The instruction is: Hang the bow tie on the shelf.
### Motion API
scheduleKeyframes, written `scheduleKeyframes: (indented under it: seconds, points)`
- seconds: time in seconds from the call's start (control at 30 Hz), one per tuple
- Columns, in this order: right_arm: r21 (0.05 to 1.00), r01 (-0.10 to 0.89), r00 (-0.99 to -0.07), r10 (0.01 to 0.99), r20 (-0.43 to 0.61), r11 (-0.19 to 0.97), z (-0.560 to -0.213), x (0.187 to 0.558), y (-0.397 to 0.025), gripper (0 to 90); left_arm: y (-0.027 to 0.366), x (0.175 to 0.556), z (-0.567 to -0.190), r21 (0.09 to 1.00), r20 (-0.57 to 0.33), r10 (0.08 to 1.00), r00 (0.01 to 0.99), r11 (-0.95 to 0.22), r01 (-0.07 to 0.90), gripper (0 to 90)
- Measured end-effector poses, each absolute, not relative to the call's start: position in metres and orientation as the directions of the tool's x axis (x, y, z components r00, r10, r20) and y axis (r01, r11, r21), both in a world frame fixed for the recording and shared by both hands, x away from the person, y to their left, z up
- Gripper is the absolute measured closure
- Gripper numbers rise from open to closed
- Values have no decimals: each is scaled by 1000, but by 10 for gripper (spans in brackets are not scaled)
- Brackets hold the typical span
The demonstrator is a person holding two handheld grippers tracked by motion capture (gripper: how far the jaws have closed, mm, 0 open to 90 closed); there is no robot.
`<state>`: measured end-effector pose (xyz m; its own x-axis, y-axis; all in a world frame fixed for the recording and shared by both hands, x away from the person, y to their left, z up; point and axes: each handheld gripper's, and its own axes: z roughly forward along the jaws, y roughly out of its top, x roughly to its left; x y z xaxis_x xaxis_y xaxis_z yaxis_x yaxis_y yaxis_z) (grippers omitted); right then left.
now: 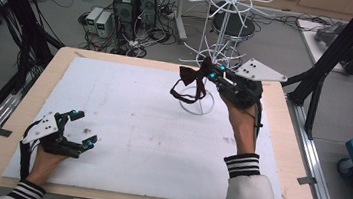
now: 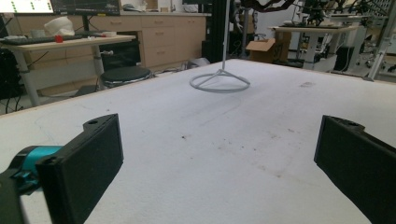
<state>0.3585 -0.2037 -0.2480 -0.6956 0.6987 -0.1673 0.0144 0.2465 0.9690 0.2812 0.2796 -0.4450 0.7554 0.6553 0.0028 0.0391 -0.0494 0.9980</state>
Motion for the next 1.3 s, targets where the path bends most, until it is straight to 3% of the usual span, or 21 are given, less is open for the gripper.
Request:
scheduleKeyframes:
  seconds: [0.87, 1.3]
  points:
    - [959, 38, -590, 781, -206, 281, -257, 376, -196, 849, 283, 278, -451, 999, 0, 654, 756, -25, 21, 17]
    - [957, 47, -581, 787, -208, 287, -260, 380, -194, 847, 283, 277, -451, 1000, 8, 653, 758, -27, 13, 17]
